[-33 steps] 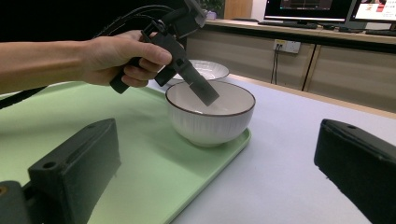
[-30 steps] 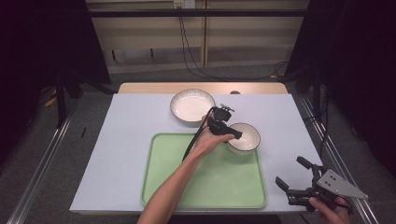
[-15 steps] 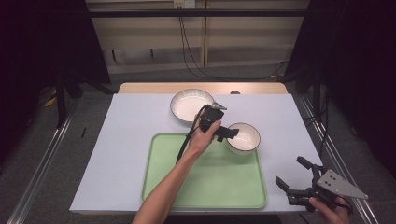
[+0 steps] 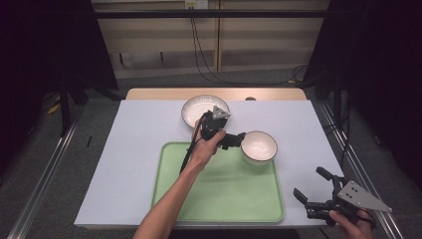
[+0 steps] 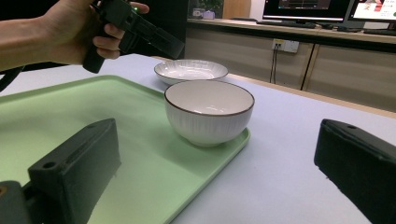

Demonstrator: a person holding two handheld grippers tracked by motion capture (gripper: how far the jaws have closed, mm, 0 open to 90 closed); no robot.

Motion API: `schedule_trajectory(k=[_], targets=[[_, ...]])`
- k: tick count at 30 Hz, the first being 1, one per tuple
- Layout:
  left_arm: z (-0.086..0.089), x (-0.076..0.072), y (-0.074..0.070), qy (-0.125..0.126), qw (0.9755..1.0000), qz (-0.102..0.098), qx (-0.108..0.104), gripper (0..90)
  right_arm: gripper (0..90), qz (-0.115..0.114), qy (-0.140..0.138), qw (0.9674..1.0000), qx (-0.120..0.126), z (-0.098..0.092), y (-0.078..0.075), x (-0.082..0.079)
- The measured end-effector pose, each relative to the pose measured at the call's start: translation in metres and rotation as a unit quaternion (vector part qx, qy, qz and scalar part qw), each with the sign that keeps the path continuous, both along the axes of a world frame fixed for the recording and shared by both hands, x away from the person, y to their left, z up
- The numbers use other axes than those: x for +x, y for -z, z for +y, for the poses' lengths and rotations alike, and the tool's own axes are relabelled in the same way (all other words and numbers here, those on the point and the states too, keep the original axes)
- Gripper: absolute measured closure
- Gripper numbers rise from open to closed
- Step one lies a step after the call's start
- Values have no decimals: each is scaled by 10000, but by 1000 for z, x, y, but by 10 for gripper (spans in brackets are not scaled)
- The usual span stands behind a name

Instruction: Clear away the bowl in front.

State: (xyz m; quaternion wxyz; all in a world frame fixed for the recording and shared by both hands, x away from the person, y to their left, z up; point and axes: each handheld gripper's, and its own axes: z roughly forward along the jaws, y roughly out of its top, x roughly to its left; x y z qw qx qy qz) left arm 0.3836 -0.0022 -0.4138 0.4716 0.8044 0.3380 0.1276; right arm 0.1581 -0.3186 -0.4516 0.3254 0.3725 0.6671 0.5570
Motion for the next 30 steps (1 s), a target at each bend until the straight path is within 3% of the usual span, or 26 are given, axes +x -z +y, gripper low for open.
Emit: schedule_trajectory(k=[1, 8, 10, 13, 19, 24, 25, 30], targets=[[2, -1, -1, -9, 10000, 54, -29, 40, 0, -2, 10, 10000, 0, 0, 0, 0], [20, -10, -8, -71, 9999, -125, 43, 36, 0, -38, -1, 10000, -17, 0, 0, 0], [26, -14, -9, -163, 9997, -156, -95, 35, 0, -44, -15, 10000, -18, 0, 0, 0], [38, -25, -8, -392, 9990, -211, -82, 31, 0, -37, -14, 10000, -17, 0, 0, 0], [55, -34, -12, -385, 9988, -210, -217, 21, 0, -23, 28, 10000, -7, 1, 0, -1], [74, -46, -16, -438, 9980, -445, -110, 19, 0, -36, 39, 10000, -22, 1, 0, -1], [77, -49, -15, -486, 9975, -477, -198, 17, 0, -24, 22, 10000, -27, 1, 0, -1], [94, -60, -11, -541, 9974, -459, -103, 20, 0, -6, 24, 10000, -36, 1, -1, -1]])
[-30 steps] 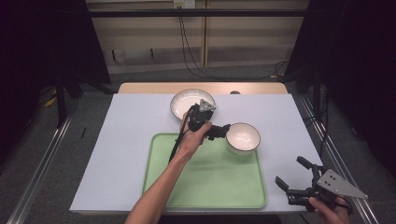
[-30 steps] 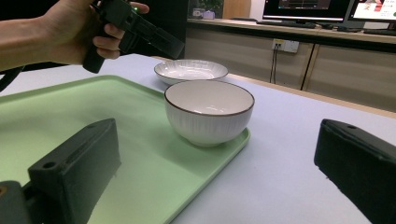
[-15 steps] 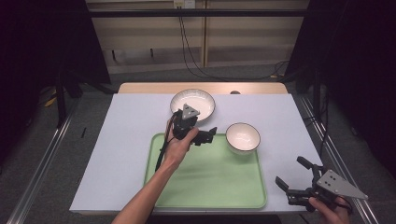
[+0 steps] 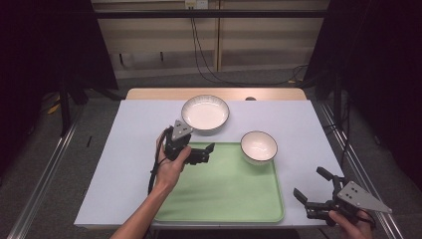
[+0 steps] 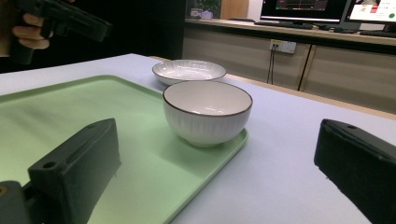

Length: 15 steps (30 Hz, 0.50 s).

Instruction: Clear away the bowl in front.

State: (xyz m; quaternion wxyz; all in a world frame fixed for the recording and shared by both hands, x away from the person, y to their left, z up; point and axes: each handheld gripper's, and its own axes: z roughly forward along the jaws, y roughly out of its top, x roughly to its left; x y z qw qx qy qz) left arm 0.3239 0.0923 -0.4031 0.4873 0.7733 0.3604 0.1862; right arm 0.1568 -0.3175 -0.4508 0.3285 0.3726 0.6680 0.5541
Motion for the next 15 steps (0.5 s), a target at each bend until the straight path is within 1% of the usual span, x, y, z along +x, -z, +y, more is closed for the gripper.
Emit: schedule_trajectory(k=[1, 2, 4, 5, 6, 7, 8, 10, 12, 13, 14, 15], targets=[[4, -3, 0, -21, 10000, 13, -64, 20, 0, -9, 11, 10000, -3, 0, 0, 0], [7, -5, 0, -19, 10000, 22, -76, 22, 0, -11, 35, 10000, 12, 0, 0, 0], [16, -14, 0, -36, 10000, -40, 10, 22, 0, -16, 6, 10000, 5, -1, 0, 1], [16, -14, 0, -36, 10000, -40, 10, 20, 0, -16, 6, 10000, 5, -1, 0, 1], [20, -18, 0, -42, 9999, -84, 84, 20, 0, -16, 22, 10000, 12, 0, 0, 1], [23, -21, 1, 14, 9998, -134, 134, 20, 0, 0, 43, 10000, 20, 0, 0, 1], [26, -24, 3, 44, 9998, -138, 157, 17, 0, -17, 17, 10000, -20, 0, 0, 0], [33, -31, 7, -14, 9996, -148, 244, 17, 0, -5, 20, 10000, -19, 0, 0, 0], [41, -36, 10, -84, 9996, -117, 245, 18, 0, -8, 23, 10000, 12, 0, 0, 0], [45, -39, 12, -172, 9994, -125, 283, 22, 0, 2, 48, 10000, 16, 0, 0, 1], [47, -41, 13, -194, 9993, -108, 311, 22, 0, 2, 48, 10000, 16, 0, 0, 1], [52, -45, 14, -255, 9992, -85, 308, 24, 0, -7, -1, 10000, -5, 0, 0, 1]])
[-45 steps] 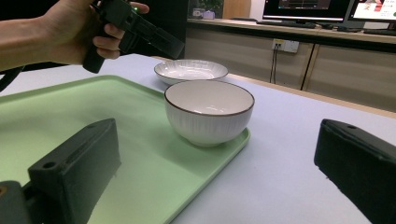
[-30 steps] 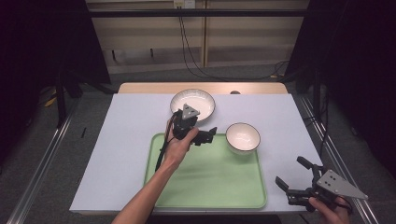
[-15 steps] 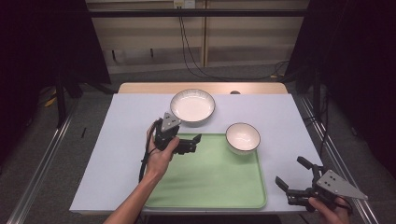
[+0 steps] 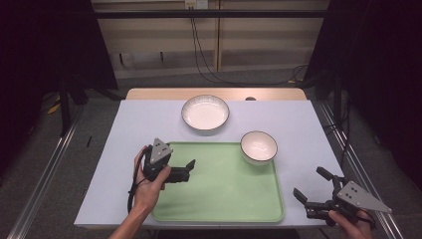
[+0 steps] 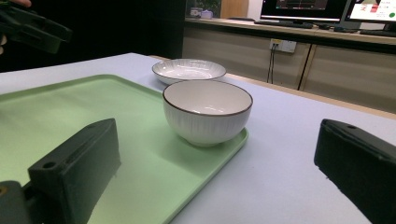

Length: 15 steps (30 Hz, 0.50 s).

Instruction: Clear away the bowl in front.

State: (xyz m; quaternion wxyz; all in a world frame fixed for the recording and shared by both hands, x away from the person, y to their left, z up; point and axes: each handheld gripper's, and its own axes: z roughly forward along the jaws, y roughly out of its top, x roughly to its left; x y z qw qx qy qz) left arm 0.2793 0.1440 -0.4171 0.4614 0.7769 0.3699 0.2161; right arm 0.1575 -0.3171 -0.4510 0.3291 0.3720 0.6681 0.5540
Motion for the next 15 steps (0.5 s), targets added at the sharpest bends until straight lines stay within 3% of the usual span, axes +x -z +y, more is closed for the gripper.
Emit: schedule_trajectory(k=[7, 8, 10, 11, 15], targets=[[30, -22, 4, -310, 9992, 108, -249, 17, 0, 20, 41, 10000, -1, 1, 0, 0], [39, -29, 4, -440, 9983, 124, -367, 22, 0, 16, 45, 10000, -10, 1, 0, 0], [47, -36, 3, -582, 9977, 94, -334, 25, 0, 6, 27, 10000, 0, 1, 0, 0], [52, -40, 3, -660, 9973, -23, -335, 30, 0, 8, 6, 10000, 4, 1, 0, 0], [64, -50, 6, -793, 9964, -52, -303, 26, 0, 7, -21, 10000, -20, 3, 0, 1]])
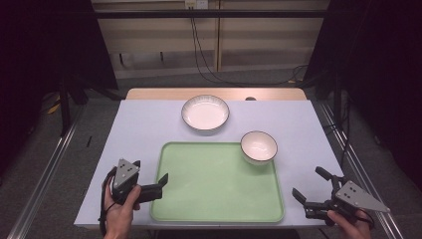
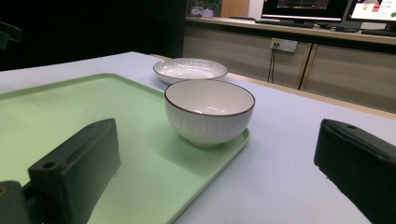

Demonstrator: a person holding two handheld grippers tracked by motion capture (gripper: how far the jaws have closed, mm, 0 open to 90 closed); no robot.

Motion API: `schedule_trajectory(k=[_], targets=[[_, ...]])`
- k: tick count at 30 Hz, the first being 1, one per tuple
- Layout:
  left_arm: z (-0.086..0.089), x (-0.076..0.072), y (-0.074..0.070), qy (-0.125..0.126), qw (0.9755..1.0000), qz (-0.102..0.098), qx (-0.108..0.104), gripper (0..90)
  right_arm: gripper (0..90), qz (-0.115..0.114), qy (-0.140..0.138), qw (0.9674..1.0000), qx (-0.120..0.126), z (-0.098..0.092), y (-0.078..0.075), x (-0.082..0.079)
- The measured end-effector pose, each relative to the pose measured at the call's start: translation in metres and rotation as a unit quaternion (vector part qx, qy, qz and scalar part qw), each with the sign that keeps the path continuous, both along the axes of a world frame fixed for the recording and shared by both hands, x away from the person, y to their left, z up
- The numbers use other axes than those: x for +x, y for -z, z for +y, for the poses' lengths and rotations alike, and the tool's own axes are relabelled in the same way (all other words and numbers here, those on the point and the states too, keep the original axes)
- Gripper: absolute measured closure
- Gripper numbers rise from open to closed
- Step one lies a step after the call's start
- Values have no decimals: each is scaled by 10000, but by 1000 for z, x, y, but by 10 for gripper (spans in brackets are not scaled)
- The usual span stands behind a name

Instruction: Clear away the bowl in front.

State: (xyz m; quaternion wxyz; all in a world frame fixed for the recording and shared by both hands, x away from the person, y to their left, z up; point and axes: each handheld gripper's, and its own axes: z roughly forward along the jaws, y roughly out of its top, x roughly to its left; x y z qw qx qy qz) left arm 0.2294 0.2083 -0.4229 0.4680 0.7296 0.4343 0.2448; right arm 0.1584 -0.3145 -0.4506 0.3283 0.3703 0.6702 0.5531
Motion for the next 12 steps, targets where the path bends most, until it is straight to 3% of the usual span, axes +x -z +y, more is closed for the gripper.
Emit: schedule_trajectory(k=[3, 4, 5, 7, 12], targets=[[8, -9, 6, -188, 9998, -41, 34, 16, 0, 13, 11, 10000, -14, 1, 0, 0], [9, -9, 7, -178, 9998, -16, -9, 16, 0, 18, -8, 10000, -20, 0, 0, 0], [10, -11, 9, -180, 9996, 55, -206, 22, 0, 6, 10, 10000, -14, 0, 0, 0], [11, -12, 9, -92, 9997, 79, -191, 15, 0, 5, 32, 10000, -18, 0, 0, 0], [6, -20, 8, -184, 9998, 32, -109, 22, 0, 27, -10, 10000, -44, 1, 0, 3]])
